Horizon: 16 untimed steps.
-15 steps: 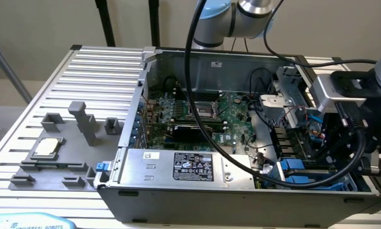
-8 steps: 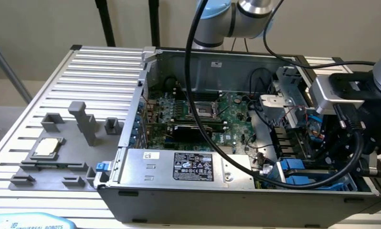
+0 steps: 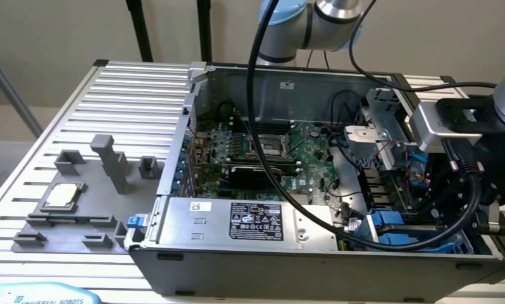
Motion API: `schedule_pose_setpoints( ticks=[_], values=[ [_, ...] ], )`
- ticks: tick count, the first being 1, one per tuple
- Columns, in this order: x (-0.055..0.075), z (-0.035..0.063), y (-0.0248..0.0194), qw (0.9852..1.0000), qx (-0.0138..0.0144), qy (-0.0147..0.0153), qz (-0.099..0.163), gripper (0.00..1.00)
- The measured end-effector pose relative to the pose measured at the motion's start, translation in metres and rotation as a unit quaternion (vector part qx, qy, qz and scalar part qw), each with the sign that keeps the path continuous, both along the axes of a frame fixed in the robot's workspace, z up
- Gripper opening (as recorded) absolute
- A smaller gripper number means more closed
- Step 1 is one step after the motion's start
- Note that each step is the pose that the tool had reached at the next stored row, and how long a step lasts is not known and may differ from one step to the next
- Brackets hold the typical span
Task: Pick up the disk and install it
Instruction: 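Insert the first disk wire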
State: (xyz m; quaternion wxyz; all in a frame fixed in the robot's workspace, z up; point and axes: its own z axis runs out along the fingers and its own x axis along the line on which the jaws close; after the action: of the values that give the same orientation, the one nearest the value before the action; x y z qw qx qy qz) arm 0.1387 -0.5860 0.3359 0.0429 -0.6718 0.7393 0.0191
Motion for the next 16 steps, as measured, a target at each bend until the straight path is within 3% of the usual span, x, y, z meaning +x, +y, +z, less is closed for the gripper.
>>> schedule_pose_setpoints(
  ticks=[5,7,9,16],
  values=[
    [0.0,-0.0007,0.0001,1.0,0.0001,0.0,0.0,0.16],
    [0.0,-0.0005,0.0002,1.0,0.0013,-0.0001,0.0,0.16],
    [0.0,0.0055,0.0001,1.0,0.0002,0.0,0.0,0.24],
    [0.0,0.0338,0.0001,1.0,0.0002,0.0,0.0,0.24]
  ],
)
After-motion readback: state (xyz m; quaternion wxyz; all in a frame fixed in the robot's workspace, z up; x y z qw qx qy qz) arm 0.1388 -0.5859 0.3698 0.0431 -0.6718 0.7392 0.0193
